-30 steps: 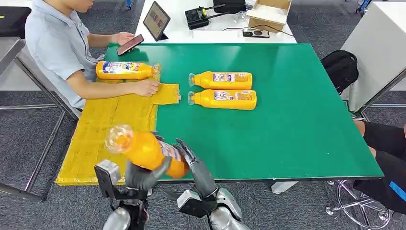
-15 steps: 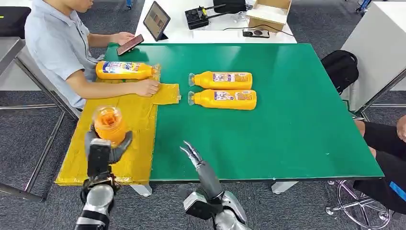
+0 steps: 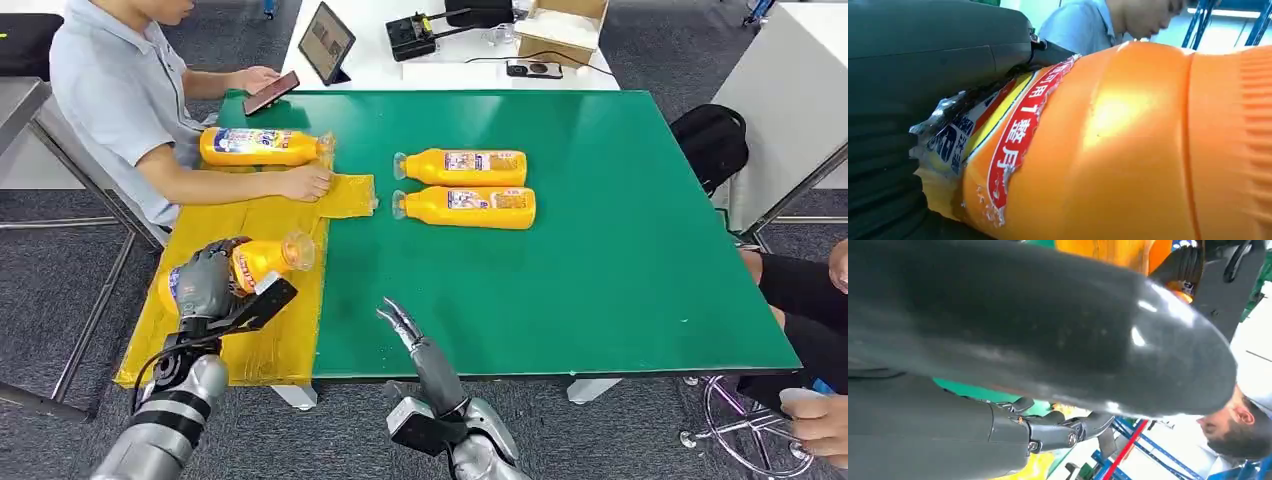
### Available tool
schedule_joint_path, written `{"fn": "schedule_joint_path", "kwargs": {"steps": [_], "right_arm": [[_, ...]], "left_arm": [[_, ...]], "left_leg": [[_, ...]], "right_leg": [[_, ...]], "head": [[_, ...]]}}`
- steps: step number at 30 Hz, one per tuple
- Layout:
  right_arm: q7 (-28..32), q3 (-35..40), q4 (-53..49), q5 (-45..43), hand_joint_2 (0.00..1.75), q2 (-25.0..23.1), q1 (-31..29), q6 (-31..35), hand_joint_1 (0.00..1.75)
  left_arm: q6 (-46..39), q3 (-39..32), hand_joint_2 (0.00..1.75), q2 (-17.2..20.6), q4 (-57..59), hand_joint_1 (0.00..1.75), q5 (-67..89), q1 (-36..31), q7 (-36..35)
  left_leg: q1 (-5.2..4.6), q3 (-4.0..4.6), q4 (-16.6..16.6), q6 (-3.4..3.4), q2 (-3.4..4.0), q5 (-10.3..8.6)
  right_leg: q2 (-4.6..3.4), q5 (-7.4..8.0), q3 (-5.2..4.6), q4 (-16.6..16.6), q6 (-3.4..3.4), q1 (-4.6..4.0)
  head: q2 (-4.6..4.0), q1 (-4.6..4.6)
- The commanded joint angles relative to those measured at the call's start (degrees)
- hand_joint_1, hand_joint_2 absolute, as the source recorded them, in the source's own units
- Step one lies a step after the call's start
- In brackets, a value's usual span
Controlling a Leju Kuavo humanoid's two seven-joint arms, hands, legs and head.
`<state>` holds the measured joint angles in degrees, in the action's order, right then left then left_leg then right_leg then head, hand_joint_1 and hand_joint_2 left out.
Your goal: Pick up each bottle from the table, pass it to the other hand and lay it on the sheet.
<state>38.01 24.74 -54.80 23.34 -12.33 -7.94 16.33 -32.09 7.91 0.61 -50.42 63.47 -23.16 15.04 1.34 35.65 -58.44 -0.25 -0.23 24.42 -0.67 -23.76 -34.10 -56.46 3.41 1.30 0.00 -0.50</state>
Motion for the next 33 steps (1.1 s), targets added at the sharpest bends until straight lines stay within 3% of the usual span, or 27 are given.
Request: {"fn": "schedule_joint_path", "kwargs": {"steps": [1, 2, 3, 4, 6, 11, 13, 15, 17, 22, 25, 29, 33], "right_arm": [[1.81, 0.07, 3.44, -0.14, 0.00, 0.38, -1.48, -0.90, 0.00], [1.84, 0.01, 3.24, -0.03, 0.00, 0.30, -1.32, -1.04, 0.00], [1.83, 0.07, 3.01, 0.16, 0.00, 0.28, -1.18, -1.48, 0.00], [1.82, 0.10, 2.87, 0.34, 0.00, 0.24, -0.98, -1.85, 0.00], [1.69, 0.04, 2.86, 0.39, 0.00, 0.21, -0.72, -1.74, 0.00], [1.62, -0.60, 3.13, 0.12, 0.00, 0.26, -0.38, -1.87, 0.00], [1.81, -0.65, 3.34, 0.21, 0.00, 0.09, -0.26, -2.12, 0.00], [1.95, -0.37, 3.39, 0.41, 0.00, -0.08, 0.06, -2.14, 0.00], [1.99, -0.04, 3.36, 0.61, 0.00, -0.18, 0.52, -1.94, 0.00], [1.99, 2.12, 3.54, -1.30, 0.00, 0.95, 0.81, -0.12, 0.00], [1.99, 3.87, 4.73, -3.43, 0.00, 1.36, -0.67, 0.58, 0.00], [1.99, 4.47, 5.08, -4.41, 0.00, 1.64, -1.07, 0.96, 0.00], [1.99, 4.47, 5.08, -4.41, 0.00, 1.64, -1.07, 0.96, 0.00]], "left_arm": [[2.16, 4.83, 1.75, 2.63, 12.04, 1.75, 5.42, -6.49, -3.66], [4.76, 6.75, 1.75, 3.08, 15.07, 1.75, 9.14, -8.45, -6.15], [7.08, 7.84, 1.75, 3.45, 17.81, 1.55, 11.64, -10.02, -7.59], [10.30, 7.85, 1.75, 3.70, 21.26, 1.54, 12.04, -11.85, -7.74], [11.69, 7.02, 1.75, 3.61, 23.37, 1.73, 11.32, -12.86, -7.68], [14.92, 7.77, 1.75, 2.21, 26.42, 1.59, 12.46, -14.33, -8.43], [15.51, 9.49, 1.75, 2.08, 26.08, 1.43, 14.32, -13.77, -9.10], [15.90, 10.17, 1.75, 1.99, 25.86, 0.65, 14.87, -12.95, -8.73], [16.77, 10.63, 1.75, 2.11, 24.79, 0.02, 14.70, -11.30, -7.19], [27.07, 4.13, 1.75, 0.03, 18.71, 0.00, -2.78, -6.05, 4.55], [33.43, 4.26, 1.75, -0.02, 13.47, 0.00, -13.42, -4.24, 9.65], [35.29, 5.52, 1.75, 0.38, 9.99, 0.00, -17.74, -3.54, 9.20], [35.29, 5.52, 1.75, 0.38, 9.99, 0.00, -17.74, -3.54, 9.20]], "left_leg": [[0.00, -0.27, 0.07, 0.09, -0.02, 0.07], [0.00, -0.21, 0.05, 0.07, -0.06, 0.05], [0.01, -0.12, 0.03, 0.06, -0.10, 0.01], [0.01, -0.21, 0.04, 0.08, -0.12, 0.03], [0.03, -0.21, 0.03, 0.08, -0.15, 0.02], [-0.01, -0.21, 0.05, 0.05, 0.00, 0.02], [-0.02, -0.29, 0.08, 0.06, -0.01, 0.02], [0.00, -0.35, 0.09, 0.07, -0.02, 0.03], [-0.05, -0.43, 0.12, 0.08, 0.04, 0.06], [-0.06, -0.57, 0.21, 0.10, 0.16, 0.07], [-0.09, -0.57, 0.19, 0.11, 0.11, 0.06], [-0.07, -0.59, 0.10, 0.07, -0.43, 0.01], [-0.08, -0.65, 0.15, 0.09, -0.28, 0.00]], "right_leg": [[0.11, -0.08, 0.28, 0.07, -0.17, -0.05], [0.13, -0.08, 0.24, 0.04, -0.15, -0.04], [0.16, -0.06, 0.17, 0.03, -0.12, -0.04], [0.21, -0.08, 0.26, 0.03, -0.17, -0.06], [0.23, -0.07, 0.28, 0.03, -0.19, -0.07], [0.04, -0.02, 0.22, 0.02, -0.10, -0.02], [0.07, -0.03, 0.27, 0.03, -0.12, -0.02], [0.09, -0.04, 0.33, 0.05, -0.15, -0.04], [0.04, -0.07, 0.37, 0.02, -0.16, 0.00], [-0.08, -0.04, 0.51, 0.10, -0.17, 0.00], [-0.03, -0.05, 0.53, 0.08, -0.14, 0.04], [0.37, -0.21, 0.72, 0.03, 0.00, 0.07], [0.26, -0.14, 0.77, 0.07, -0.08, 0.06]], "head": [[0.00, 0.00], [0.00, 0.00], [0.00, 0.00], [0.00, 0.02], [0.00, 0.00], [0.00, 0.00], [0.00, 0.02], [0.00, 0.00], [0.00, 0.00], [0.00, 0.02], [0.00, 0.04], [0.00, 0.00], [0.00, 0.00]]}}
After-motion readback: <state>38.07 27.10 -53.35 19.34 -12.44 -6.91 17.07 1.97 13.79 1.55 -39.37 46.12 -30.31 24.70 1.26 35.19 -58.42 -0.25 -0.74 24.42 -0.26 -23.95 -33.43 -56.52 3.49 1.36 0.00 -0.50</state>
